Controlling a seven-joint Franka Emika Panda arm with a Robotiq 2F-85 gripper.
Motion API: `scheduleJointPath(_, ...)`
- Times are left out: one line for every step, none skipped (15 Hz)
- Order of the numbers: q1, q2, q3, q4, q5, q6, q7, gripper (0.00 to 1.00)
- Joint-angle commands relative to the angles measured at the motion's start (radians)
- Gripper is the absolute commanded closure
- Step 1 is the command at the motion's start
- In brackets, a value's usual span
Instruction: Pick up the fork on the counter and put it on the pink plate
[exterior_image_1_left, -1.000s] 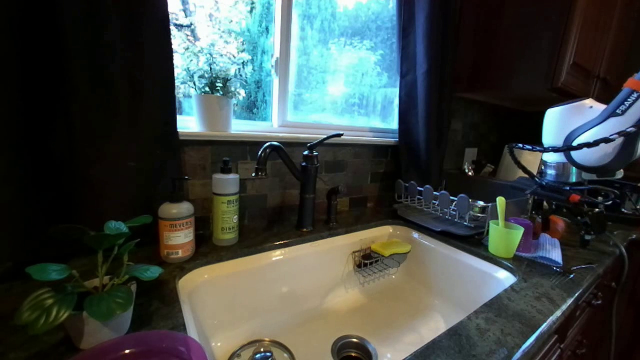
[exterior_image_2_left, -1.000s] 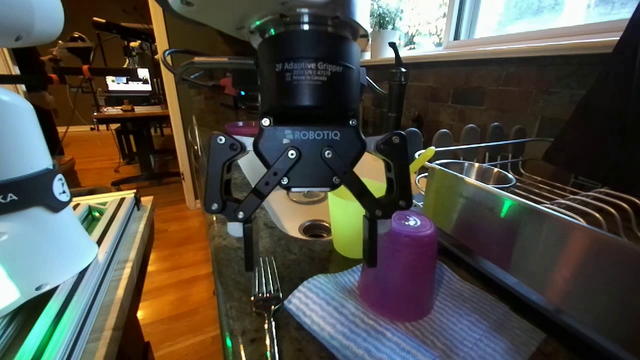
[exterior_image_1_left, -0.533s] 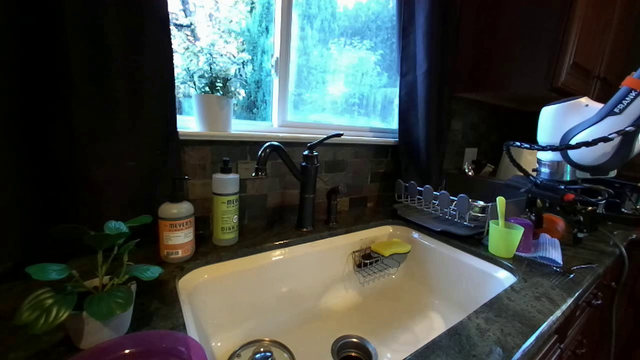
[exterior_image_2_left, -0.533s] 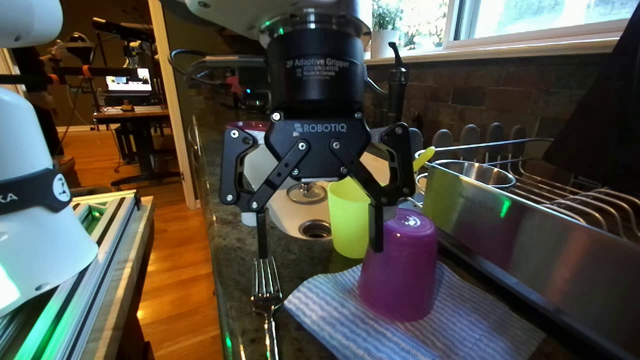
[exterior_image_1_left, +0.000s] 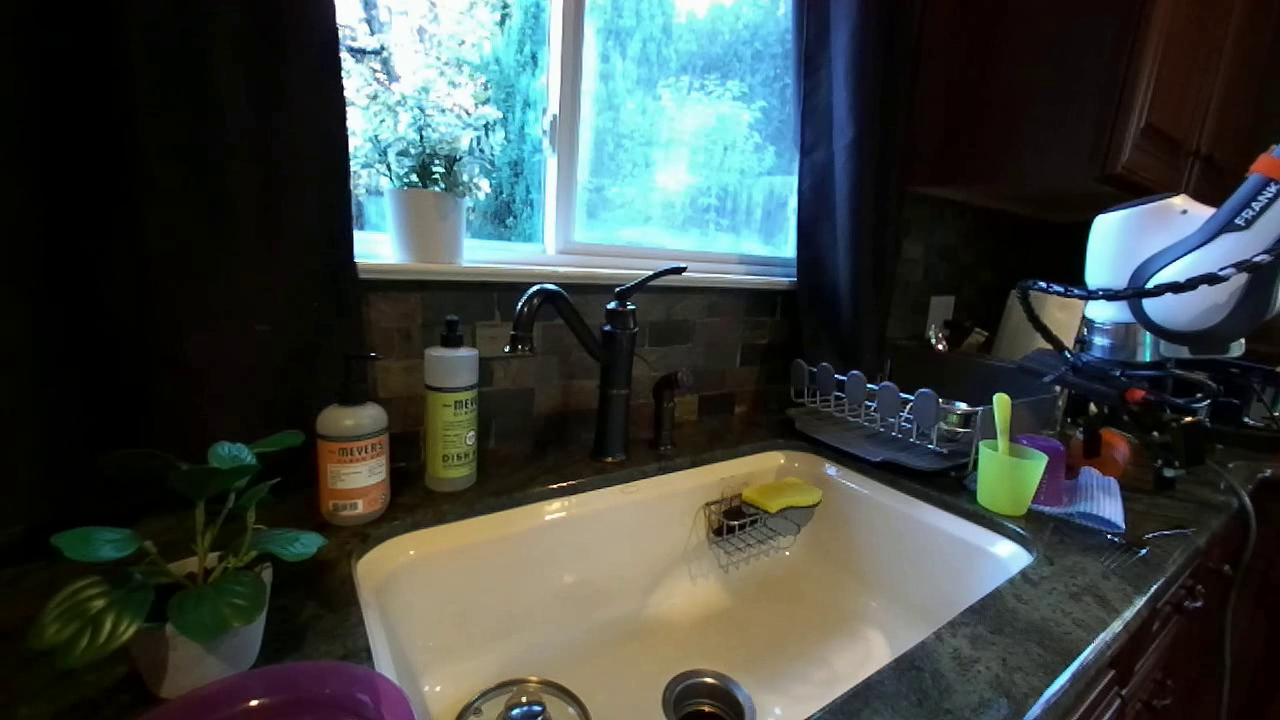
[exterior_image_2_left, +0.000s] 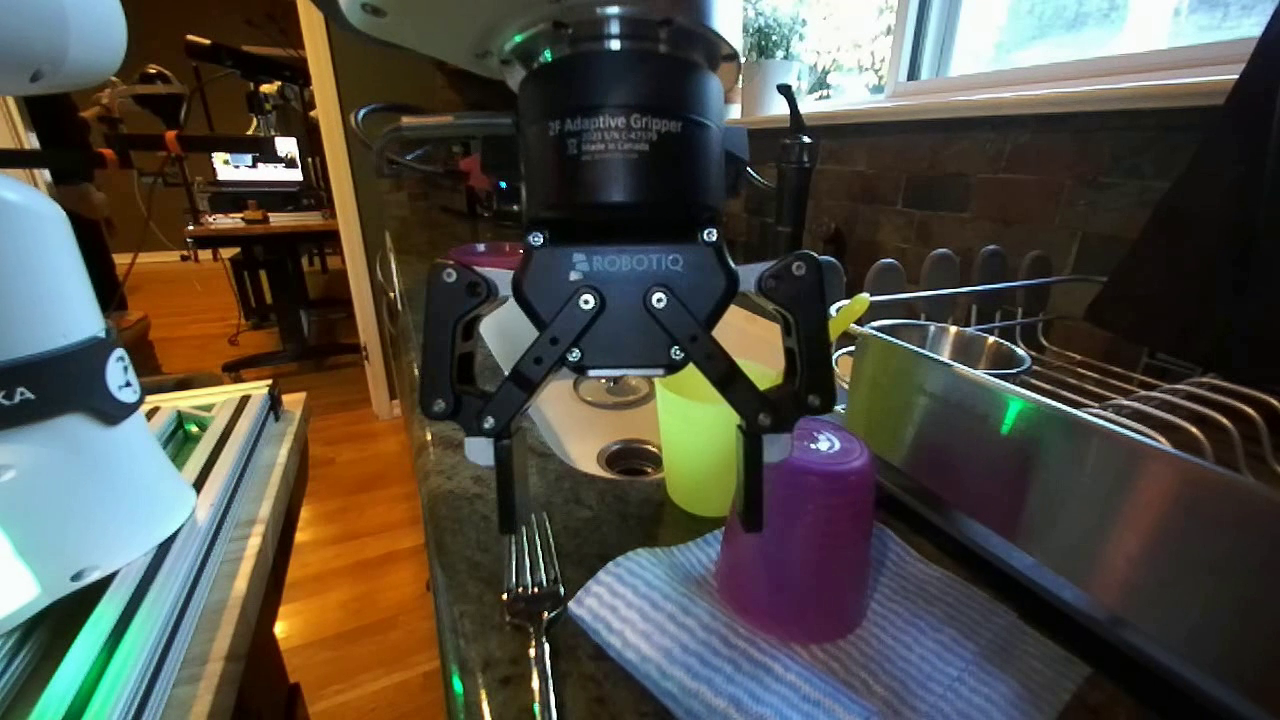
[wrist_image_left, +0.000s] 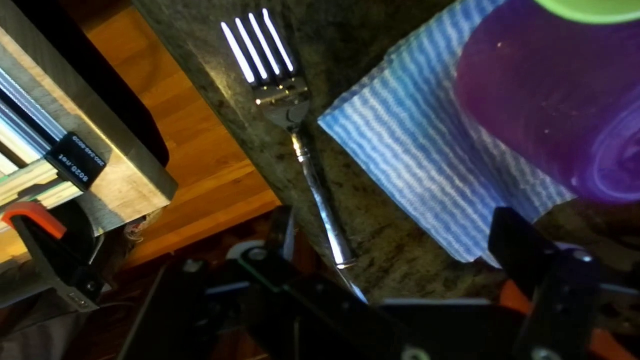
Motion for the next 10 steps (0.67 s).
scheduleJointPath(0.015,0.008,-0.033,-0.013,0.041,0.035,-0.078,0.0)
scheduleJointPath(0.025,0.022,-0.041,-0.009,0.067,0.04,-0.136,0.0)
scheduleJointPath(0.033,0.038,-0.047,-0.001,0.093,0.048,-0.196,0.0)
scheduleJointPath(0.044,0.045,-0.056,-0.001,0.144,0.052,-0.278,0.0)
scheduleJointPath(0.051,0.05,-0.061,-0.001,0.192,0.056,-0.348,0.0)
scheduleJointPath(0.054,0.052,-0.063,-0.001,0.233,0.052,-0.404,0.0)
scheduleJointPath(0.056,0.05,-0.066,-0.001,0.274,0.036,-0.46,0.0)
scheduleJointPath(0.056,0.048,-0.067,-0.004,0.302,0.026,-0.503,0.0)
scheduleJointPath(0.055,0.047,-0.07,-0.003,0.339,0.002,-0.544,0.0)
scheduleJointPath(0.049,0.052,-0.073,0.0,0.366,-0.009,-0.556,0.0)
